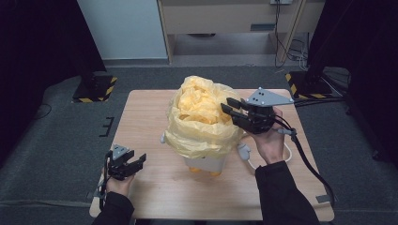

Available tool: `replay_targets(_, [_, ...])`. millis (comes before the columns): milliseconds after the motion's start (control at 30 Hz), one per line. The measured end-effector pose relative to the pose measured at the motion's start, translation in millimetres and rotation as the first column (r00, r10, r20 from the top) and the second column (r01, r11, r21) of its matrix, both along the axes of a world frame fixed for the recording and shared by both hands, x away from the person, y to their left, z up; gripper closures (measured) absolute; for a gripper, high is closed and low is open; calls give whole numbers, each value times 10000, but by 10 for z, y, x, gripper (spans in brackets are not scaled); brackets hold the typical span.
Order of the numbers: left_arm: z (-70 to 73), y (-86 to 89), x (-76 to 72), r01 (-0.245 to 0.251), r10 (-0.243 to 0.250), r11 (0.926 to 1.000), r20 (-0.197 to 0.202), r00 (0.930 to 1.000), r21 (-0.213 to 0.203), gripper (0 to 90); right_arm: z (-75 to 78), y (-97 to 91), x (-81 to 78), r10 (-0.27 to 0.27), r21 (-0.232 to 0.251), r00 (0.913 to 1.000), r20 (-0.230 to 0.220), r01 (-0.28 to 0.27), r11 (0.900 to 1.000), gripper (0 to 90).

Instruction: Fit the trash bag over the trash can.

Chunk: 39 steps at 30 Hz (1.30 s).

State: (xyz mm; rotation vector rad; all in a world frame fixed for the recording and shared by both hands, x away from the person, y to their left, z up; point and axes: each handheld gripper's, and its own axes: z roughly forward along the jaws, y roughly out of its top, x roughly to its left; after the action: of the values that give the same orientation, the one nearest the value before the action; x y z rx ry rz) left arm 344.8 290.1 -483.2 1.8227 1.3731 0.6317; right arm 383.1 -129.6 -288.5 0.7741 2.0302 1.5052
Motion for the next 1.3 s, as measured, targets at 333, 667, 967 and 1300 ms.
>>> replay_targets(333, [7, 7, -3, -52, 52, 10000, 50, 10000, -48, 441, 159, -116, -149, -87, 1684, 9969, 787, -47, 9857, 575])
replay_targets(667, [11, 3, -4, -45, 45, 10000, 72, 10000, -36, 438, 425, -74, -128, -691, 3047, 9833, 1685, 147, 9523, 426])
replay_targets(967, [7, 0, 2, -69, 70, 9999, 72, 9999, -89, 427, 647, 23, -35, -1042, 3673, 9771, 1853, 295, 9296, 343])
replay_targets(1300, [9, 2, 6, -104, 105, 9999, 108, 9999, -110, 425, 869, 380, 113, -767, 3234, 9826, 1690, 182, 9461, 271])
